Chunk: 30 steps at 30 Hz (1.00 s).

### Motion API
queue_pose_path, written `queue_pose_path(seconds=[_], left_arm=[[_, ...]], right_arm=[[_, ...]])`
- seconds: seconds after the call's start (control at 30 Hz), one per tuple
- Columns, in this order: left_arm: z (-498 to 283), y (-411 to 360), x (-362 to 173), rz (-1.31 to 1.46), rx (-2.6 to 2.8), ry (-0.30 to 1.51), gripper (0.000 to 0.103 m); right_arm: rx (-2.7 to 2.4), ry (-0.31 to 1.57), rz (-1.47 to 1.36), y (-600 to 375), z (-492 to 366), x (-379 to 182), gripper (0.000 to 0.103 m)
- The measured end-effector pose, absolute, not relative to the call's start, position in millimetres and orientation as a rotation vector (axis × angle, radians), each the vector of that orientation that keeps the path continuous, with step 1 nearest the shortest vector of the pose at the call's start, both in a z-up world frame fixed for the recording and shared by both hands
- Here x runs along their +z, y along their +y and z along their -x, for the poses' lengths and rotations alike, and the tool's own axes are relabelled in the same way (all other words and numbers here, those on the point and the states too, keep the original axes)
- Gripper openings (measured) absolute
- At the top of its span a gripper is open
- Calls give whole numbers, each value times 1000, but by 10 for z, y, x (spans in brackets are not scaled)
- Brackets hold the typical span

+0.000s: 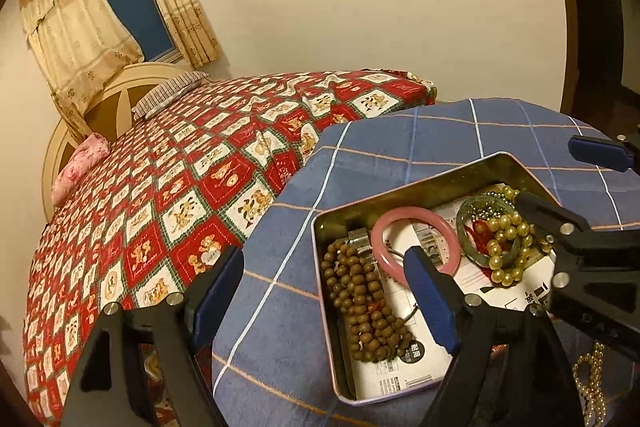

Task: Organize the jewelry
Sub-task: 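Open both grippers and lift them out of the tin, then grasp the dark bead bracelet with the left gripper while the right gripper grasps the pearl necklace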

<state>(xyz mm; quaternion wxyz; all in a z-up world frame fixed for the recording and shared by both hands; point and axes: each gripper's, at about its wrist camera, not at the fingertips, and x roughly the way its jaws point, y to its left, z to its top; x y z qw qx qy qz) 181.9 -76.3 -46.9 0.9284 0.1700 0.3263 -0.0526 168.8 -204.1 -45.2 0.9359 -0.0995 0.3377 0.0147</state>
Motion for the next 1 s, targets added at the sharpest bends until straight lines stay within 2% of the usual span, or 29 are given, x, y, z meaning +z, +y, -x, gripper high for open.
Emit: queue_pose_path(seconds=[0.13,1.0], left_arm=[[-1739,-734,-474,-336,-112,671,82],[-833,-639,-606,-307,-143,678,82]], right_arm=[[29,684,200,-2050,-1590,-437,74],[-1,692,142,-2157,-863,-565,81]])
